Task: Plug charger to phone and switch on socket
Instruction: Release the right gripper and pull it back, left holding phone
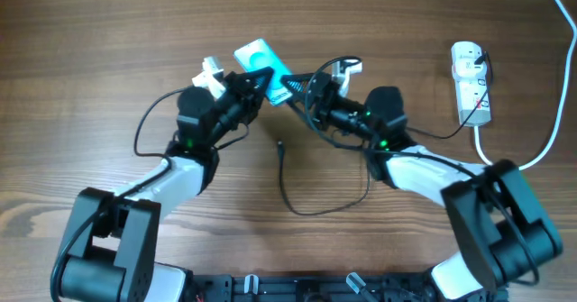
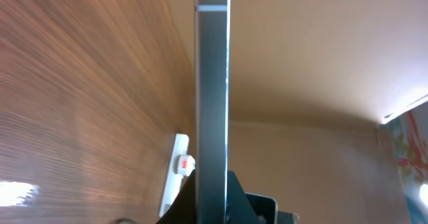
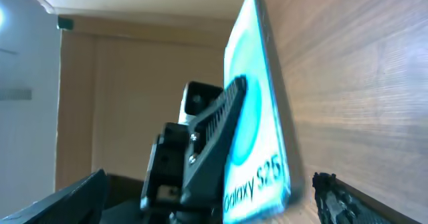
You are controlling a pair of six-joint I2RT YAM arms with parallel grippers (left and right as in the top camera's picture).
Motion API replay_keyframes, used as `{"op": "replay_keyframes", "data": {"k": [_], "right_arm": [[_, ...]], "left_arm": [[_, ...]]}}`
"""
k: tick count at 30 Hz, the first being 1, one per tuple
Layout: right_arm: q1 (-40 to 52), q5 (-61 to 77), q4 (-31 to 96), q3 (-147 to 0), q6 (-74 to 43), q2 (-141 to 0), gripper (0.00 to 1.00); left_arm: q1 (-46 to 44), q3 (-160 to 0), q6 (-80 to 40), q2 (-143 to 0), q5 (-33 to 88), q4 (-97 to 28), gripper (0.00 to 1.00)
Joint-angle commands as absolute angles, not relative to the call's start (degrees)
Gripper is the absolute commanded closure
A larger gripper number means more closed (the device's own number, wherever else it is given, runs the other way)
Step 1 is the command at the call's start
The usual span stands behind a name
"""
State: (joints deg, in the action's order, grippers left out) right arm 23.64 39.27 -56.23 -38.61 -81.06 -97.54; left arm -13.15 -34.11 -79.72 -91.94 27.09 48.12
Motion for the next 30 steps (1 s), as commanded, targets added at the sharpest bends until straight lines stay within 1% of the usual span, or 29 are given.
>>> {"op": "replay_keyframes", "data": {"k": [1, 5, 9, 15, 21, 30], "right_arm": [[20.84, 43.16, -50.19, -38.68, -73.28, -92.03, 0.0], [20.27, 40.88, -36.23, -38.68, -64.29, -86.35, 0.0], [20.27, 35.73, -21.34, -38.68, -56.07, -79.11, 0.0], [20.86, 29.91, -6.94, -38.68, -47.46, -70.17, 0.0], [23.94, 23.24, 1.96, -38.68, -43.42, -67.05, 0.0], [25.98, 17.76, 4.49, -38.65, -43.05, -67.18, 0.0]], "left_arm": [[-8.47, -34.87, -73.36, -91.53, 37.43, 48.82, 0.96], [-4.56, -34.87, -72.2, -91.53, 44.49, 48.1, 0.96], [-1.17, -34.87, -72.44, -91.53, 49.74, 46.94, 0.96], [1.1, -34.87, -72.58, -91.53, 55.11, 44.47, 0.96], [1.02, -34.87, -75.72, -91.53, 55.96, 42.74, 0.96], [-0.36, -35.4, -79.22, -91.53, 55.94, 42.78, 0.96]]}}
